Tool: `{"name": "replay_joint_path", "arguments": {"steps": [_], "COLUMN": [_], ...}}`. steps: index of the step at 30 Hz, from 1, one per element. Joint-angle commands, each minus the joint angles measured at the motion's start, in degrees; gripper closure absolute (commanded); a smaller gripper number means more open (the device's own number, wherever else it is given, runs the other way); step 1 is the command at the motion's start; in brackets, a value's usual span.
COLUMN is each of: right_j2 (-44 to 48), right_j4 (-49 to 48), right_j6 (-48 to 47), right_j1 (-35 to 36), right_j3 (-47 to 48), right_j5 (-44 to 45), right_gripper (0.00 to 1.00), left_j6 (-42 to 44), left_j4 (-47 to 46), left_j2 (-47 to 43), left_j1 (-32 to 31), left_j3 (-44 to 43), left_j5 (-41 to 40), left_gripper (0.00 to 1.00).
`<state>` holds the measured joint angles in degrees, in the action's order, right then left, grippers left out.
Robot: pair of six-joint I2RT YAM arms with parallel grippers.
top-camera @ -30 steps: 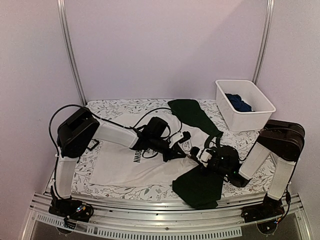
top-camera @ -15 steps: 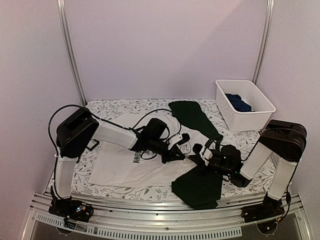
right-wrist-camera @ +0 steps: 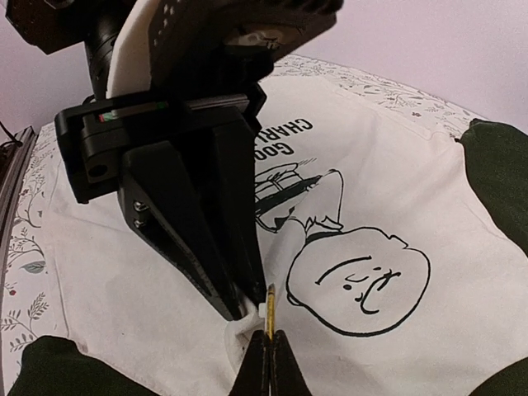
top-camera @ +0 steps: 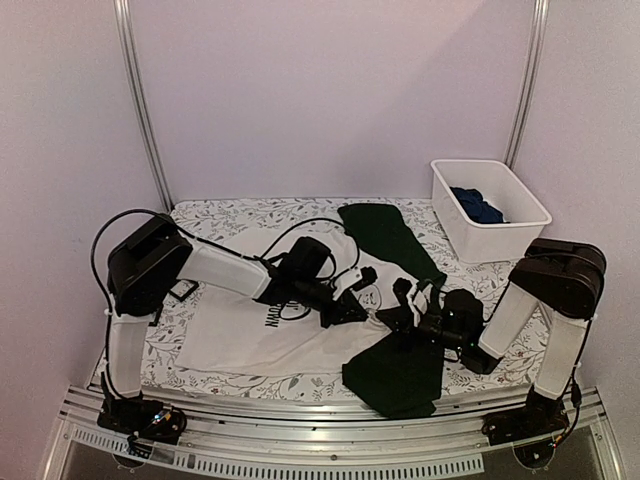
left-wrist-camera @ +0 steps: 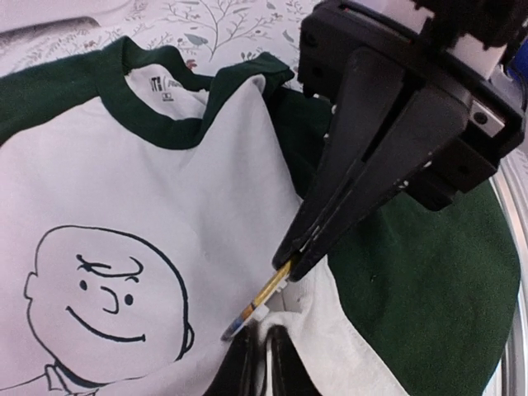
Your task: Pin the brooch onto the clothing
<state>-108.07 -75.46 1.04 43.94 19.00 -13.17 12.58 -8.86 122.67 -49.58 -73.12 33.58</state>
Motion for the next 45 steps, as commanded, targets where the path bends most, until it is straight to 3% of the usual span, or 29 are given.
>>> {"name": "replay_joint_path", "arguments": {"steps": [1, 12, 15, 20, 31, 37, 42, 45], "right_j2": [-2.23, -3.14, -3.15, -5.13, -3.72, -3.15, -2.78, -2.67], "right_j4": [-5.53, -5.99, -6.85, -10.6, -8.7, -10.12, -9.47, -9.53], "right_j6": [3.95, 8.13, 9.23, 12.34, 13.73, 14.79, 15.68, 16.3], "right_j1": [-0.35, -2.12, -2.17, -2.27, -2.28, -2.31, -2.37, -2.33], "right_j3": [-0.86, 0.21, 0.49, 1.05, 3.09, 3.35, 4.93, 5.61], "right_j5": [-4.87, -6.84, -8.28, -9.98, -9.14, -10.23, -11.91, -12.67], "right_gripper": [1.0, 1.0, 1.0, 1.0, 1.0, 1.0, 1.0, 1.0], "left_j6": [3.0, 9.68, 7.92, 2.71, 3.51, 2.42, 3.44, 4.52], "left_j4": [-1.22, 12.04, 7.83, 1.53, 2.57, 0.38, 0.4, 0.76], "left_j2": [-4.97, -6.15, -4.61, -2.38, -0.28, 0.49, 0.85, 1.1], "left_j1": [1.05, 2.53, 2.65, 2.48, 2.14, 1.66, 1.26, 0.86], "left_j3": [1.89, 0.58, 1.72, 2.15, 3.96, 4.09, 4.08, 3.7], "left_j5": [-1.11, -0.32, -0.62, -0.35, 2.15, 1.64, 1.15, 1.06], "left_gripper": [0.84, 0.54, 0.48, 0.47, 0.57, 0.86, 1.0, 1.0]}}
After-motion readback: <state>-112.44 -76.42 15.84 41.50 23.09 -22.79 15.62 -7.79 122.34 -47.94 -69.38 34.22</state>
